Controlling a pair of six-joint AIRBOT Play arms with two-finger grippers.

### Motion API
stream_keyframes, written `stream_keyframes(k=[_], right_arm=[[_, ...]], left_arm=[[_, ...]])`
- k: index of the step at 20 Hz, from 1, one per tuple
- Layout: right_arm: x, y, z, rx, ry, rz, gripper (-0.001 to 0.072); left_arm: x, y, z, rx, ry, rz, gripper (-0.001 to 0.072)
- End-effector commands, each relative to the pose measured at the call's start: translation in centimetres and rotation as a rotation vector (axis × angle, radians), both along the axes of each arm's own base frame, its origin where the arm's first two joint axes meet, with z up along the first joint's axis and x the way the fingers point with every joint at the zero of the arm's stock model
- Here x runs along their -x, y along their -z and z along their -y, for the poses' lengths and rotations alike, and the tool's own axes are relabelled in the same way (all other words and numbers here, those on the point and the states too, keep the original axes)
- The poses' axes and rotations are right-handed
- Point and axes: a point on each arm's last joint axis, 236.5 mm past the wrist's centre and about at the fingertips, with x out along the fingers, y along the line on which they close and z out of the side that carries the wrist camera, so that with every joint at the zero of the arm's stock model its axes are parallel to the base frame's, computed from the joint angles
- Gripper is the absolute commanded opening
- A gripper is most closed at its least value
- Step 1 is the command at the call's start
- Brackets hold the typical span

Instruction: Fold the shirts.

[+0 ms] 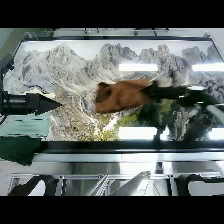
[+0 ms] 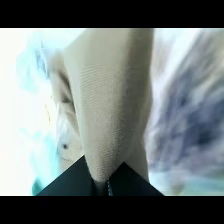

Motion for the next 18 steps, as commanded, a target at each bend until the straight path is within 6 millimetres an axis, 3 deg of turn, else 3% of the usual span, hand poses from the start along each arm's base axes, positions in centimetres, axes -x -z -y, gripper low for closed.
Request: stream_keyframes(k=[1,3,4,5,7,10,12,14,17,18], right_arm=[[2.6,-3.4,17.4,0.272,0.31,-0.026,0.0017],[8.1,-4.1,29.1,0.456,0.559,-0.114,0.0017],[11.4,-4.0,33.7,0.533,0.662,-0.167,0.0017],[15.0,-3.5,37.6,0.584,0.747,-0.229,0.0017],[21.1,-1.6,42.0,0.601,0.857,-0.358,0.0017],[27.7,2.5,44.2,0.572,0.959,-0.51,0.0017],[30.3,4.3,44.4,0.565,1.009,-0.567,0.0017],[30.9,4.8,44.3,0.561,1.015,-0.582,0.0017],[30.7,3.9,44.0,0.57,1.014,-0.566,0.002],[30.7,3.6,43.6,0.563,1.006,-0.567,0.0134]], left_arm=[[-0.2,0.0,-0.1,-0.003,-0.008,0.005,0.0026],[-0.5,0.0,-0.2,-0.004,-0.02,0.014,0.0026],[-0.8,-0.1,-0.3,-0.004,-0.031,0.022,0.0026],[-1.2,-0.2,-0.4,-0.005,-0.044,0.032,0.0026],[-1.6,-0.2,-0.6,-0.007,-0.06,0.043,0.0026],[-1.8,-0.2,-0.6,-0.008,-0.066,0.047,0.0026],[-1.9,-0.3,-0.7,-0.008,-0.071,0.051,0.0026],[-1.9,-0.2,-0.7,-0.008,-0.071,0.05,0.0026],[-1.9,-0.3,-0.6,-0.007,-0.071,0.051,0.0026],[-2.0,-0.3,-0.7,-0.007,-0.072,0.051,0.0026]])
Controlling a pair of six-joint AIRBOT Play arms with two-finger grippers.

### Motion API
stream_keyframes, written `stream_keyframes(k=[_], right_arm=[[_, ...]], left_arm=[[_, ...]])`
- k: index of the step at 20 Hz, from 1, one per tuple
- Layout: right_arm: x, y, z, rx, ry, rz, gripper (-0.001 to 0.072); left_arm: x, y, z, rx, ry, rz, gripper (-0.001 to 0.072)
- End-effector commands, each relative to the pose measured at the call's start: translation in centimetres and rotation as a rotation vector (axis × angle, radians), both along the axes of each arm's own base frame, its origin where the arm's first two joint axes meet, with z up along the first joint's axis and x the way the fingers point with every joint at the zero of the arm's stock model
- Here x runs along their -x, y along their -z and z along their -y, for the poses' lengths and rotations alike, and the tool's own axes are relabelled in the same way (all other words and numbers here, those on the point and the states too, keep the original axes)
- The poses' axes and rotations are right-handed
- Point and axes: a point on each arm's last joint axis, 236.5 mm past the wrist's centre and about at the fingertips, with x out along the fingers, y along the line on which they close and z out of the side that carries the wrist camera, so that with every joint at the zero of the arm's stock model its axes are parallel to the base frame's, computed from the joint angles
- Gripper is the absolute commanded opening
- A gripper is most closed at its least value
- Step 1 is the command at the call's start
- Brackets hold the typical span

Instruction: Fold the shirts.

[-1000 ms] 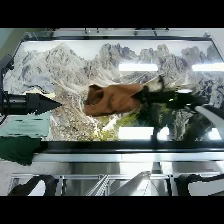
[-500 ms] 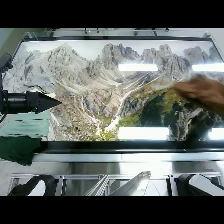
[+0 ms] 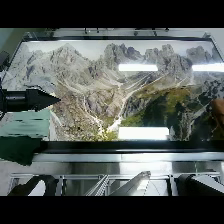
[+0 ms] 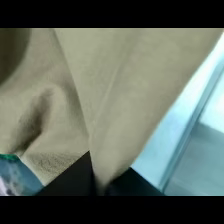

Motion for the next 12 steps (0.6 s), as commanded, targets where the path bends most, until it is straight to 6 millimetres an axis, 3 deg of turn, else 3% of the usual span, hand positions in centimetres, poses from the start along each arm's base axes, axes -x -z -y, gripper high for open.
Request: stream_keyframes(k=[1,2,5,7,8,10,12], right_arm=[[1.0,-0.3,-1.1,-0.026,-0.005,-0.015,0.0549],[1.0,-0.5,-1.9,-0.061,0.01,-0.011,0.0686],[0.7,-2.1,-5.0,-0.153,0.016,0.012,0.0685],[-0.6,-4.3,-6.2,-0.158,0.025,0.086,0.0669],[-2.5,-6.0,-6.9,-0.147,-0.012,0.166,0.0553],[-7.5,-9.3,-10.3,-0.151,-0.158,0.315,0.0204],[-11.6,-10.8,-16.2,-0.172,-0.38,0.35,0.0061]], left_arm=[[-0.1,0.0,0.0,-0.001,-0.003,0.004,0.0026],[-0.1,0.0,-0.1,-0.002,-0.002,0.003,0.0027],[-0.1,0.0,-0.1,-0.002,-0.002,0.004,0.0026],[-0.1,0.0,-0.1,-0.01,0.01,0.02,0.0027],[-0.1,0.0,-0.1,-0.016,0.017,0.031,0.0026],[-0.1,0.0,-0.1,-0.019,0.022,0.037,0.0026],[-0.3,0.0,-0.1,-0.02,0.017,0.041,0.0027]])
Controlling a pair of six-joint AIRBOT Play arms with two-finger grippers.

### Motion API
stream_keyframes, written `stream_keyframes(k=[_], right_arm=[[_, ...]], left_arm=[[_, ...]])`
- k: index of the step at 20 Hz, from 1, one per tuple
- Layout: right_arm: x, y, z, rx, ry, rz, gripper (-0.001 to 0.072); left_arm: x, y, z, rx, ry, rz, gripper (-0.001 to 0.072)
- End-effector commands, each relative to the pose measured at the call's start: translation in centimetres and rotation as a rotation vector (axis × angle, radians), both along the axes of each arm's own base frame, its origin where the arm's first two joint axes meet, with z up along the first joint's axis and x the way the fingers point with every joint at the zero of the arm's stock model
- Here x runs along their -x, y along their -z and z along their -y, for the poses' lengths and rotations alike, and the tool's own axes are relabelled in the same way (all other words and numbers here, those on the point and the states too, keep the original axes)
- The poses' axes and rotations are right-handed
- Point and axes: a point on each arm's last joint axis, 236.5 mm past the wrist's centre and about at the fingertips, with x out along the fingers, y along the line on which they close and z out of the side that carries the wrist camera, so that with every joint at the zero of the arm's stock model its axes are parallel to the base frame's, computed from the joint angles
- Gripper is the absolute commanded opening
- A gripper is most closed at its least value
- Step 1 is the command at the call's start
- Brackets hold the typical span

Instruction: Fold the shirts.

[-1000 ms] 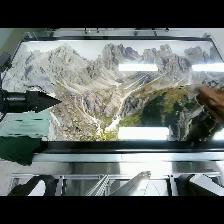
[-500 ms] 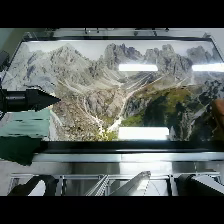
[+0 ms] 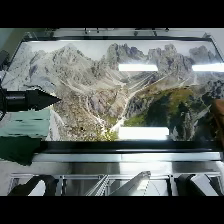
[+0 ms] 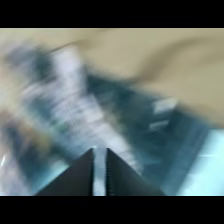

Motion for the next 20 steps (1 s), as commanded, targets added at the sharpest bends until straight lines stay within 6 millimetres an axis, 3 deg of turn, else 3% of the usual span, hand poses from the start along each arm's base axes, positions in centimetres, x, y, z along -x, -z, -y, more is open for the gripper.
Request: stream_keyframes(k=[1,4,6,7,11,20], right_arm=[[-6.8,-3.7,-10.2,-0.024,-0.338,0.145,0.0019],[-9.5,-4.7,-21.7,0.038,-0.687,0.201,0.0017],[-9.0,-4.3,-27.1,0.103,-0.814,0.218,0.0017],[-8.7,-4.1,-28.6,0.133,-0.841,0.225,0.0016],[-8.2,-4.4,-31.1,0.17,-0.901,0.261,0.0017],[-8.2,-4.7,-31.5,0.15,-0.897,0.27,0.0018]], left_arm=[[-0.3,0.0,-0.1,-0.011,0.003,0.024,0.0026],[-0.4,0.1,-0.3,-0.026,0.007,0.04,0.0026],[-0.1,0.1,-0.1,-0.025,0.021,0.035,0.0026],[0.1,0.2,0.2,-0.025,0.033,0.032,0.0027],[1.3,0.2,2.3,-0.022,0.11,0.028,0.0026],[1.1,0.0,3.0,-0.022,0.12,0.044,0.0022]])
